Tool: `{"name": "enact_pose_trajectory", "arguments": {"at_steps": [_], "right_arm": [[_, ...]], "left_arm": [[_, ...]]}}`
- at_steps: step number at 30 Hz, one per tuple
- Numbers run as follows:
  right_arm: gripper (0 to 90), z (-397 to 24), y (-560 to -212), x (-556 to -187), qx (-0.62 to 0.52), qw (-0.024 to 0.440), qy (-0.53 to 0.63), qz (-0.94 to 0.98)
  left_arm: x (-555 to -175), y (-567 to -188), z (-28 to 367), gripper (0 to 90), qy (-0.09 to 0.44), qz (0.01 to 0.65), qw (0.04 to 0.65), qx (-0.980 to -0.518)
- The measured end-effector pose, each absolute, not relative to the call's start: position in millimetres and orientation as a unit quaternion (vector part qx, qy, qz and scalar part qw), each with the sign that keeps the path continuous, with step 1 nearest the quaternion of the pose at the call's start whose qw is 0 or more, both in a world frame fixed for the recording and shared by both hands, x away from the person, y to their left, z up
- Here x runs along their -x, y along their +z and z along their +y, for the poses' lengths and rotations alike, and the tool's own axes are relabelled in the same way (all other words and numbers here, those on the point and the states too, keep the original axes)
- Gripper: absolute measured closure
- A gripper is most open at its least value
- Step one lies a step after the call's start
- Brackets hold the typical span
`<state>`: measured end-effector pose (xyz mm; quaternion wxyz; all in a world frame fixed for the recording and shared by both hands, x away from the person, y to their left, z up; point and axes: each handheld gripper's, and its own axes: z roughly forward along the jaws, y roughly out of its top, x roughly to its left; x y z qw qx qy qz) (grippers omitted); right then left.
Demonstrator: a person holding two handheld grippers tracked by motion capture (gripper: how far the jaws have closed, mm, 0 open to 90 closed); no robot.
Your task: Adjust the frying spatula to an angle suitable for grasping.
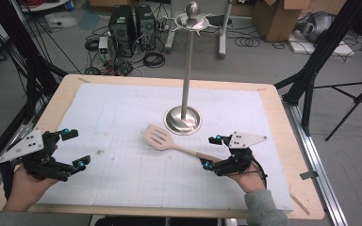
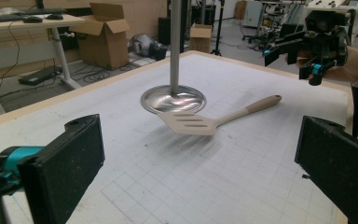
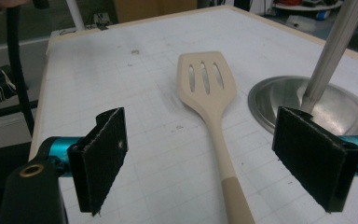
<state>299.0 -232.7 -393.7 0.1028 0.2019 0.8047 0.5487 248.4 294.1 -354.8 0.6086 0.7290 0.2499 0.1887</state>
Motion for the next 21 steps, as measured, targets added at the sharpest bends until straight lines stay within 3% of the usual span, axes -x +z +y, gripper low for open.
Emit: {"name": "enact_pose_trajectory", "arguments": {"at_steps": [12,21], "right_arm": [[33.5,-230,-403,-313,-0.22,0.105,0.526,0.815],[55.2,-224,-405,-320,-0.221,0.112,0.508,0.825]], "left_arm": [[-245,-360,297,1.8,0.191,0.259,0.596,-0.736],[-239,-364,303,1.8,0.195,0.267,0.587,-0.739]]}}
